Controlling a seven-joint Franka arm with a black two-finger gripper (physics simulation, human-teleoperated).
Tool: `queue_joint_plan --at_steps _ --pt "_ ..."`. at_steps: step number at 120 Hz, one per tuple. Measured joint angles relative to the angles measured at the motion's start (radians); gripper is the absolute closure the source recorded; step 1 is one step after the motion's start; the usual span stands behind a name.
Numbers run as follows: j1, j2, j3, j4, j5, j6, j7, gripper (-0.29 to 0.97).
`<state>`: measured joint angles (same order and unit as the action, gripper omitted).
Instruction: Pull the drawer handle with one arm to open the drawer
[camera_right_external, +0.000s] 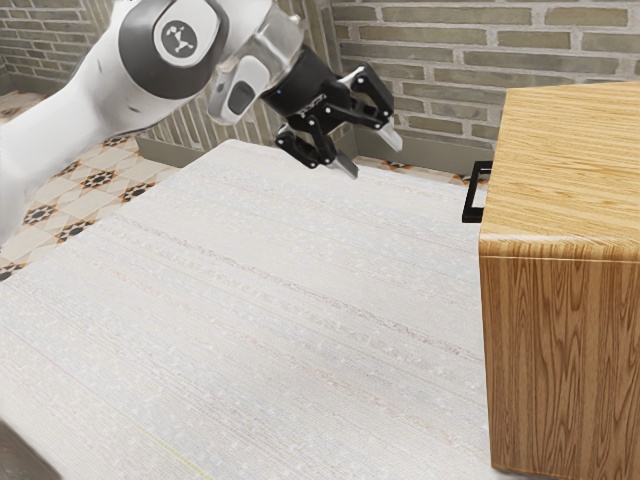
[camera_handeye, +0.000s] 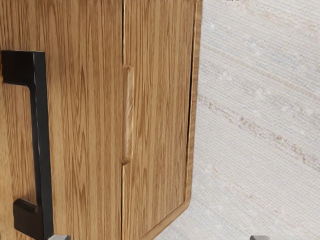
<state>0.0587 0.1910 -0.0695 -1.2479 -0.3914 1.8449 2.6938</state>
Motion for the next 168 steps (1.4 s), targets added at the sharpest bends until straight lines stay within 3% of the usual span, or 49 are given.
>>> queue_joint_plan --at_steps 21,41,75,97,118,168 --pt "-0.008 0.013 -0.04 -0.001 -0.116 0.018 0.096 0.28" --pt "-0.011 0.037 -0.049 -0.001 -0.16 0.028 0.156 0.43" --pt "-0.037 0.063 -0.067 0.002 -0.17 0.037 0.204 0.57" --pt "-0.041 0.069 -0.086 0.001 -0.174 0.039 0.204 0.49" --pt "-0.04 0.102 -0.084 0.001 -0.173 0.041 0.204 0.51" --pt "0.056 0.103 -0.095 -0.006 -0.172 0.046 0.204 0.68"
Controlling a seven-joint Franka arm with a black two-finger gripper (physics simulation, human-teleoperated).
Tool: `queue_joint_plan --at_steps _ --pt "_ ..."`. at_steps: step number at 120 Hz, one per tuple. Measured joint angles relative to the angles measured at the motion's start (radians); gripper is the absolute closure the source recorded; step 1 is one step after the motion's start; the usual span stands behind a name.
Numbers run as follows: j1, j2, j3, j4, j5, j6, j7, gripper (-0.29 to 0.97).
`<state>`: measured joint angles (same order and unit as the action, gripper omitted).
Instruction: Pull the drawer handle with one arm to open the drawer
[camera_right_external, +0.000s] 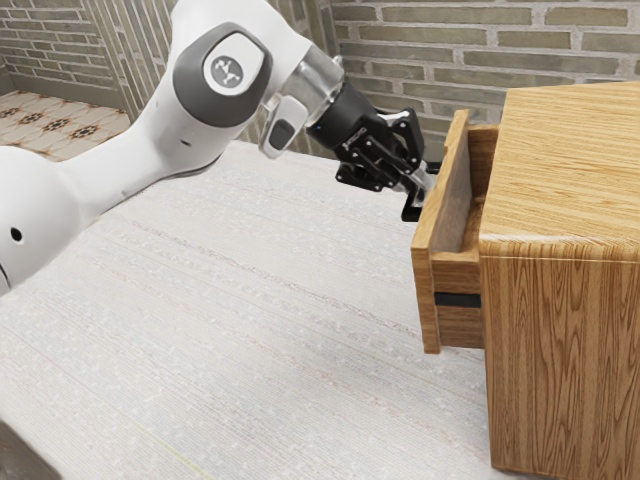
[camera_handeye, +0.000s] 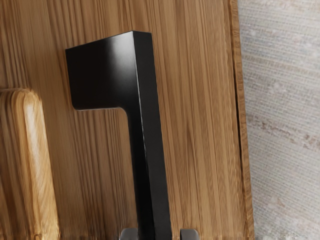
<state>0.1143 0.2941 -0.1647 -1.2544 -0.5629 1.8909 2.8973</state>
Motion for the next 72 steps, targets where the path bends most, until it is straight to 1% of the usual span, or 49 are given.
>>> queue_joint_plan --at_steps 21,40,51,61,72 --pt "0.041 -0.023 -0.001 -0.023 0.001 -0.003 0.0 0.7" --pt "0.041 -0.083 0.002 -0.112 0.004 -0.006 0.0 0.69" --pt "0.046 -0.119 0.005 -0.159 0.004 -0.007 0.0 0.73" --pt "0.079 -0.138 -0.007 -0.183 0.002 -0.007 0.0 0.75" --pt "0.151 -0.143 -0.064 -0.194 0.0 -0.008 0.0 0.78"
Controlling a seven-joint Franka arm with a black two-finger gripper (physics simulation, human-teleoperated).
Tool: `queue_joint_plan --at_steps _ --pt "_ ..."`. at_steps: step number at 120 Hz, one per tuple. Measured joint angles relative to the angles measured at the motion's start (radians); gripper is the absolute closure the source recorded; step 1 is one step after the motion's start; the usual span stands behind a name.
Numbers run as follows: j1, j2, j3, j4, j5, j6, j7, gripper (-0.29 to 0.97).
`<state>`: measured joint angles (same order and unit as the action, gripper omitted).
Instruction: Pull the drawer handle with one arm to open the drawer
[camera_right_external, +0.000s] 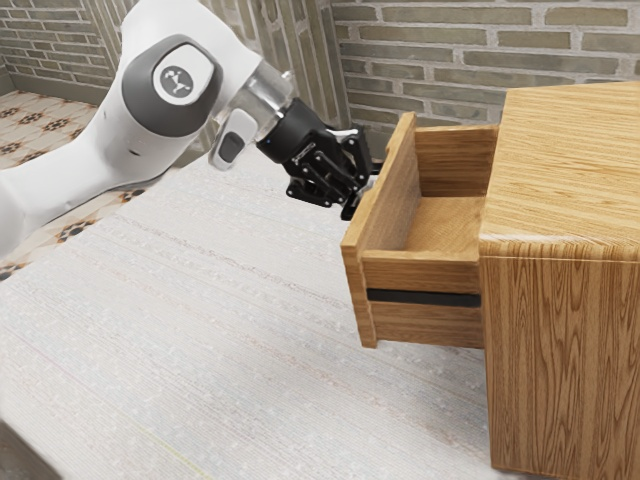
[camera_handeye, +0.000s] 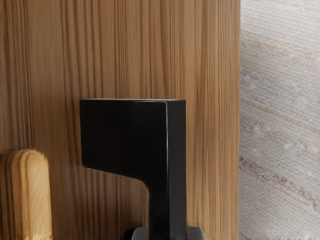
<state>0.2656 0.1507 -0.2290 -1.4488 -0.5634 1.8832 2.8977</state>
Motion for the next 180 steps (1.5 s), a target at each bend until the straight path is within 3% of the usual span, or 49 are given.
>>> queue_joint_plan --at_steps 63,109,161,180 --pt "0.264 -0.047 -0.185 -0.041 0.014 -0.044 0.0 0.73" --pt "0.572 -0.07 -0.445 -0.08 0.015 -0.067 0.0 0.72" --pt "0.649 -0.096 -0.466 -0.101 0.01 -0.093 0.0 0.76" --pt "0.651 -0.097 -0.455 -0.099 0.014 -0.104 0.0 0.63"
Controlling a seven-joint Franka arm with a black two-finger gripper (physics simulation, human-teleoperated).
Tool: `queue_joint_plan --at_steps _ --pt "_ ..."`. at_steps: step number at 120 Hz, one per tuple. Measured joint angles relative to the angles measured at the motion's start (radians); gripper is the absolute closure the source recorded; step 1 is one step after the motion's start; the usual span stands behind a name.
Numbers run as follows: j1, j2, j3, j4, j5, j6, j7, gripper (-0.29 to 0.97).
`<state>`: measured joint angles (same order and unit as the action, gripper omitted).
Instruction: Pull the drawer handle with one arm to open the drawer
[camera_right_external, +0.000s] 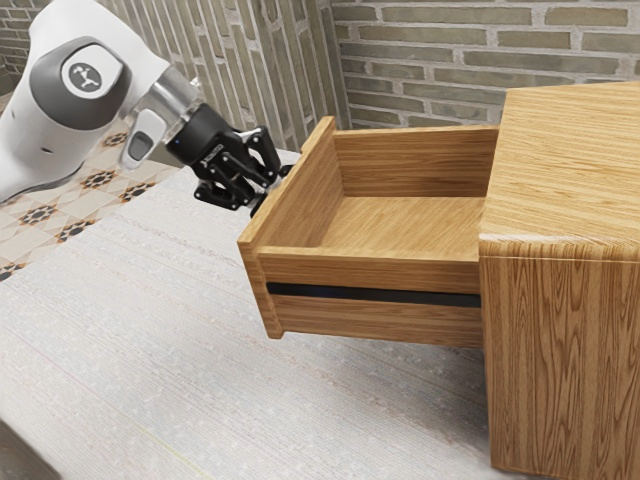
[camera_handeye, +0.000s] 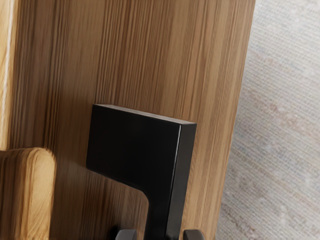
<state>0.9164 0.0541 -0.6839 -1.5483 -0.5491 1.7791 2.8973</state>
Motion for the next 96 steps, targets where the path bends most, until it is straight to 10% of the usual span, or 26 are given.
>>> queue_joint_plan --at_steps 57,79,96 --pt "0.01 -0.036 0.021 0.016 0.0 -0.059 0.0 0.45" --pt "-0.019 -0.078 0.081 0.24 -0.002 -0.169 -0.01 0.43" --pt "-0.27 -0.122 0.2 0.373 0.406 -0.355 -0.313 0.26"
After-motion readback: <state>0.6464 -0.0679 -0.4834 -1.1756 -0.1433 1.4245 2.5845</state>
